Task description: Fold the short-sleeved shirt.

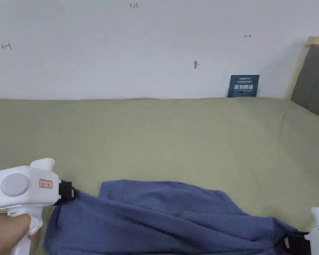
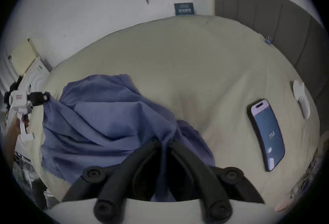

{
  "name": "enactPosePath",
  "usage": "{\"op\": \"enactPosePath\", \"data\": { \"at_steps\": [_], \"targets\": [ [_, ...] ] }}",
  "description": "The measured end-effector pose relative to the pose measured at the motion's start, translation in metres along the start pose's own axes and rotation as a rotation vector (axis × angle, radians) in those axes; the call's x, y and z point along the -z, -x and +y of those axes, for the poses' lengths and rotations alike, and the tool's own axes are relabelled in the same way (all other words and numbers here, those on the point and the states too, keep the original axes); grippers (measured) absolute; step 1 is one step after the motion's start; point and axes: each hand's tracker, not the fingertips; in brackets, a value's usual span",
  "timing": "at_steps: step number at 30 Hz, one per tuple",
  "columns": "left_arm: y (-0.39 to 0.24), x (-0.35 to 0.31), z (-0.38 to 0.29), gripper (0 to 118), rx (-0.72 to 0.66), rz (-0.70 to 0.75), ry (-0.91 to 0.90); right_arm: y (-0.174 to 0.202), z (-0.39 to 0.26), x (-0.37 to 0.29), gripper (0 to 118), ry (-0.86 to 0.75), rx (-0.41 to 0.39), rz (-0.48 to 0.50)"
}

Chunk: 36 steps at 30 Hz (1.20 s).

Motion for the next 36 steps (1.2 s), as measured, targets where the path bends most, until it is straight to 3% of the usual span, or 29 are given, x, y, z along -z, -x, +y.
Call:
{"op": "enactPosePath", "data": {
  "at_steps": [9,10,17,21,29,32,34,36],
  "targets": [
    [-0.007,-0.067,0.03,4,-0.004,-0.069,-0.172,0.025,0.051,-0.063,3,-0.228,-0.061,0.061],
    [-0.007,-0.078,0.036,4,-0.002,-0.075,-0.212,0.036,0.066,-0.065,3,-0.232,-0.113,0.083],
    [-0.008,-0.145,0.087,4,0.048,-0.07,-0.344,0.064,0.143,-0.09,3,-0.352,-0.197,0.111],
    [-0.013,-0.182,0.112,4,0.062,-0.04,-0.438,0.083,0.184,-0.103,3,-0.458,-0.289,0.119],
    [-0.013,-0.234,0.161,4,0.079,0.007,-0.568,0.097,0.269,-0.107,3,-0.593,-0.283,0.092],
    [-0.013,-0.239,0.173,4,0.073,0.007,-0.608,0.093,0.253,-0.109,3,-0.624,-0.26,0.086],
    [-0.005,-0.235,0.189,4,0.07,0.014,-0.613,0.109,0.284,-0.101,3,-0.606,-0.264,0.158],
    [-0.006,-0.233,0.196,4,0.075,0.022,-0.627,0.107,0.285,-0.098,3,-0.633,-0.266,0.159]
  ]
}}
